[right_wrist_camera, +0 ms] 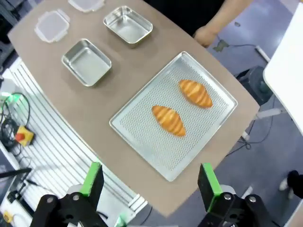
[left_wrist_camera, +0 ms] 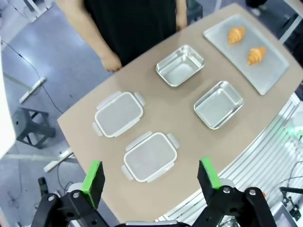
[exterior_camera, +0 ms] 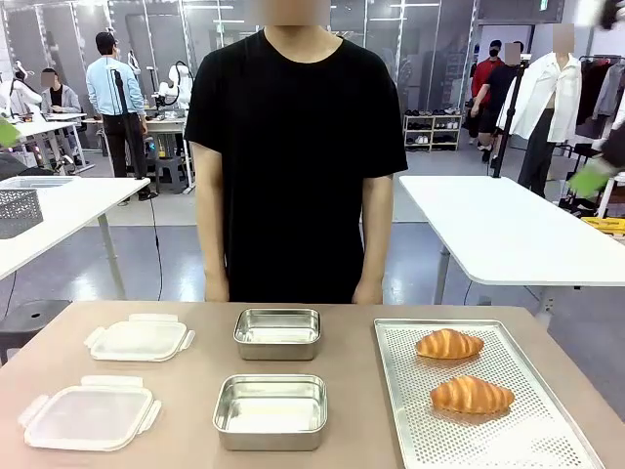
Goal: Place the bread into the airtight container.
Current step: Pick up a Butter Roll and place it into an empty Airtight Container.
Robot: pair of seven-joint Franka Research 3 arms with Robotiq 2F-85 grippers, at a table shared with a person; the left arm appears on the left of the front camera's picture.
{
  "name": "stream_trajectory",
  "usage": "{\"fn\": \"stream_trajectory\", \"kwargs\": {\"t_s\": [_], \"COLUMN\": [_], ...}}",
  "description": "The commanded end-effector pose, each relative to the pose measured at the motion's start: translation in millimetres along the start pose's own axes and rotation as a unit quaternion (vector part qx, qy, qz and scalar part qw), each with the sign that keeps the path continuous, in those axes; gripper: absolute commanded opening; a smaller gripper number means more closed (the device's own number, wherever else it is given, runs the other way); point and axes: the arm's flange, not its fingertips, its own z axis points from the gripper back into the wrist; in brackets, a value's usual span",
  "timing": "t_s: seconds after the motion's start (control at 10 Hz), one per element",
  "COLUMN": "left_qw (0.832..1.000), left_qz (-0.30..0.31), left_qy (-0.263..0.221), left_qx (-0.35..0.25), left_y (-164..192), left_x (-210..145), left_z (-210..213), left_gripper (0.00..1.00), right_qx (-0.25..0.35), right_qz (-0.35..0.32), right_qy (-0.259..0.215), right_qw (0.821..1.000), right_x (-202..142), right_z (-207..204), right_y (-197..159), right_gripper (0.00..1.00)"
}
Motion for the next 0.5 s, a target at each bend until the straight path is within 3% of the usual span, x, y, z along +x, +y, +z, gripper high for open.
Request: {"fn": "stream_trajectory", "kwargs": {"t_s": [0.0,0.2,0.4], "left_qw": [0.999,0.997,0.994], "left_qz": [0.006,0.012,0.013], "left_qy": [-0.031,-0.076,-0.105], "left_qx": [-0.014,-0.011,-0.013], "left_y": [0,2,1], "left_x": [-24,-51,-69], "left_z": [37,80,95], "left_gripper": [1.00,1.00,1.00], "right_qx": [-0.003,-0.013,-0.024], "right_qz": [0.013,0.024,0.020], "right_qy": [-0.029,-0.050,-0.062], "right_qw": [0.999,0.998,0.998], "right_x": [-39,-70,-85], "right_z": [33,56,63], "right_y": [2,-1,0], "right_gripper": [1.00,1.00,1.00]}}
